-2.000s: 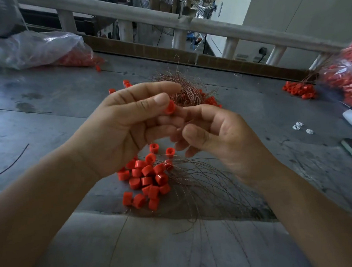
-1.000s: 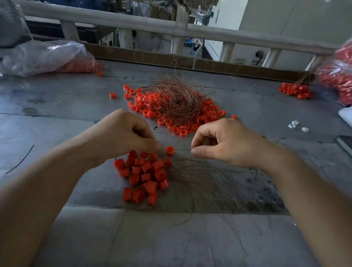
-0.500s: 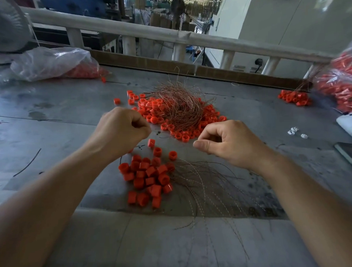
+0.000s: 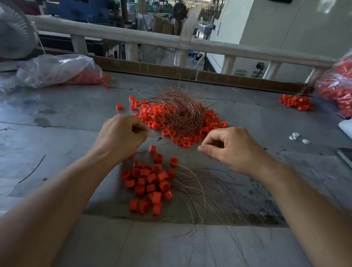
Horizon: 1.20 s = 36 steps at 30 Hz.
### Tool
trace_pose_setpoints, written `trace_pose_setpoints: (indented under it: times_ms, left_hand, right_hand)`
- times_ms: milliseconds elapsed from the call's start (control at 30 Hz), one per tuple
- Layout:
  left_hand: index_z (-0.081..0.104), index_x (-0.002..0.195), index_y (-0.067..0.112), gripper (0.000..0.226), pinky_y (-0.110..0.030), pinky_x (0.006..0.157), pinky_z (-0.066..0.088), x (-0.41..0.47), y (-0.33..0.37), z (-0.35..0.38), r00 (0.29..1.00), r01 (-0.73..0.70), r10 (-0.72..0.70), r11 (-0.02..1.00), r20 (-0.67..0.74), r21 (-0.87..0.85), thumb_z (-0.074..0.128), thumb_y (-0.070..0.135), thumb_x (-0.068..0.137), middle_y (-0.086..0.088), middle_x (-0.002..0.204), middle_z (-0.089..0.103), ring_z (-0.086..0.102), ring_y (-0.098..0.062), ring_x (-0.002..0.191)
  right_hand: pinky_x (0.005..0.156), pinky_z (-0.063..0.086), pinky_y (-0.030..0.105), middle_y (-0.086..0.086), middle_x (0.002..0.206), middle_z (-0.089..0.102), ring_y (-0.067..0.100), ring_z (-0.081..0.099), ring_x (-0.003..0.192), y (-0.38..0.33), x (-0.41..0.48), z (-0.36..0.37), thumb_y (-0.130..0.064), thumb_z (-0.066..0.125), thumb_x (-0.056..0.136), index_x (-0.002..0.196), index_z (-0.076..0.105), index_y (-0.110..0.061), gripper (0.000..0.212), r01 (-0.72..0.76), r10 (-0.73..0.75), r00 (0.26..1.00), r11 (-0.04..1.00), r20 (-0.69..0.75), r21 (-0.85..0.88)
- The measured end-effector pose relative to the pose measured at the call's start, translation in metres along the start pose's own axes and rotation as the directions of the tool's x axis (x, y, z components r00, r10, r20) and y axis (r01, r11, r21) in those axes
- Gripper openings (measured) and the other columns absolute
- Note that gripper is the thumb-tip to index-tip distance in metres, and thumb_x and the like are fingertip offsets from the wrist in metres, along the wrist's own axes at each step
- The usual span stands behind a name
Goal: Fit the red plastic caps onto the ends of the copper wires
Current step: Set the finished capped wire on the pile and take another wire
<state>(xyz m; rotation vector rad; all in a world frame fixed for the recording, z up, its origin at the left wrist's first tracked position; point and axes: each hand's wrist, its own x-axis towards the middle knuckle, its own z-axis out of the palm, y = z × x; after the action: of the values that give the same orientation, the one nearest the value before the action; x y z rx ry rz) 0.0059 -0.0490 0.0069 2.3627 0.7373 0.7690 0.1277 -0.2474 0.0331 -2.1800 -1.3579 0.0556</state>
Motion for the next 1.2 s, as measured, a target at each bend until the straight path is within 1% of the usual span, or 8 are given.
trace_pose_setpoints:
  times_ms: [100, 300, 533, 700, 867, 1000, 1133, 1200]
  left_hand:
    - [0.072, 0.094, 0.018, 0.017, -0.020, 0.065, 0.035, 0.001, -0.002, 0.003, 1.000, 0.021, -0.021, 0.999, -0.002, 0.035, 0.066, 0.010, 0.080, 0.006, 0.078, 0.060, 0.051, -0.010, 0.073]
    - [0.067, 0.107, 0.020, 0.031, -0.019, 0.068, 0.031, 0.009, 0.001, 0.002, 1.000, -0.020, 0.019, 0.999, 0.018, 0.050, 0.067, 0.009, 0.079, 0.005, 0.092, 0.058, 0.049, -0.009, 0.080]
    - [0.065, 0.114, 0.021, 0.039, -0.029, 0.083, 0.044, 0.026, 0.014, 0.011, 0.986, -0.030, 0.012, 0.994, 0.164, 0.105, 0.068, 0.005, 0.078, -0.005, 0.111, 0.064, 0.057, -0.021, 0.100]
    - [0.069, 0.102, 0.021, 0.027, -0.024, 0.072, 0.038, 0.027, 0.007, 0.019, 0.995, 0.015, -0.023, 0.997, 0.102, 0.077, 0.070, 0.012, 0.078, 0.000, 0.088, 0.062, 0.058, -0.022, 0.090]
    - [0.071, 0.092, 0.017, 0.014, -0.025, 0.073, 0.038, 0.032, 0.005, 0.022, 0.995, 0.022, -0.032, 0.994, 0.095, 0.109, 0.071, 0.013, 0.078, -0.002, 0.093, 0.065, 0.056, -0.018, 0.086]
    - [0.063, 0.068, 0.023, 0.017, -0.024, 0.067, 0.038, 0.028, 0.007, 0.005, 0.992, 0.066, -0.076, 0.993, 0.097, 0.101, 0.070, 0.008, 0.075, 0.003, 0.078, 0.061, 0.052, -0.013, 0.071]
    - [0.063, 0.059, 0.024, 0.023, -0.024, 0.062, 0.044, 0.014, 0.018, -0.032, 0.980, 0.197, -0.196, 0.968, 0.021, -0.158, 0.074, 0.007, 0.071, 0.003, 0.068, 0.064, 0.056, -0.012, 0.063]
    - [0.068, 0.064, 0.022, 0.019, -0.028, 0.063, 0.050, -0.001, 0.034, -0.041, 0.990, 0.139, -0.125, 0.917, 0.062, -0.373, 0.075, 0.005, 0.067, 0.003, 0.066, 0.067, 0.059, -0.011, 0.062]
  right_hand:
    - [0.058, 0.045, 0.021, -0.011, 0.063, 0.060, 0.007, 0.057, 0.060, 0.003, 0.000, -0.001, -0.033, 0.065, 0.081, 0.066, 0.058, -0.031, 0.017, -0.024, 0.023, 1.000, 1.000, -0.021, -0.020]
    - [0.054, 0.041, 0.020, -0.010, 0.062, 0.059, 0.003, 0.051, 0.054, 0.003, 0.001, -0.003, -0.032, 0.066, 0.081, 0.066, 0.057, -0.030, 0.017, -0.059, 0.058, 0.998, 0.998, -0.038, -0.021]
    - [0.054, 0.040, 0.016, -0.012, 0.060, 0.057, 0.001, 0.049, 0.053, 0.004, 0.000, -0.001, -0.031, 0.066, 0.081, 0.067, 0.057, -0.029, 0.017, -0.069, 0.069, 0.997, 0.998, -0.020, -0.015]
    - [0.052, 0.037, 0.011, -0.015, 0.059, 0.054, -0.002, 0.048, 0.052, 0.006, 0.000, 0.002, -0.031, 0.065, 0.082, 0.067, 0.056, -0.029, 0.017, -0.061, 0.061, 0.998, 0.998, 0.002, -0.020]
    - [0.054, 0.039, 0.011, -0.014, 0.059, 0.055, -0.001, 0.049, 0.053, 0.007, 0.000, 0.004, -0.030, 0.065, 0.082, 0.066, 0.055, -0.031, 0.019, -0.077, 0.077, 0.997, 0.997, 0.014, -0.023]
    - [0.054, 0.041, 0.014, -0.009, 0.063, 0.060, 0.006, 0.054, 0.057, 0.009, 0.000, 0.003, -0.031, 0.065, 0.082, 0.067, 0.056, -0.030, 0.018, -0.084, 0.084, 0.996, 0.996, 0.007, -0.041]
    - [0.056, 0.039, 0.011, -0.012, 0.063, 0.058, 0.003, 0.053, 0.059, 0.011, 0.001, 0.003, -0.032, 0.065, 0.082, 0.067, 0.056, -0.029, 0.018, -0.104, 0.104, 0.995, 0.993, 0.000, -0.051]
    - [0.056, 0.039, 0.009, -0.015, 0.063, 0.056, -0.002, 0.051, 0.060, 0.011, 0.002, 0.004, -0.033, 0.065, 0.082, 0.067, 0.055, -0.031, 0.018, -0.116, 0.117, 0.993, 0.992, 0.007, -0.053]
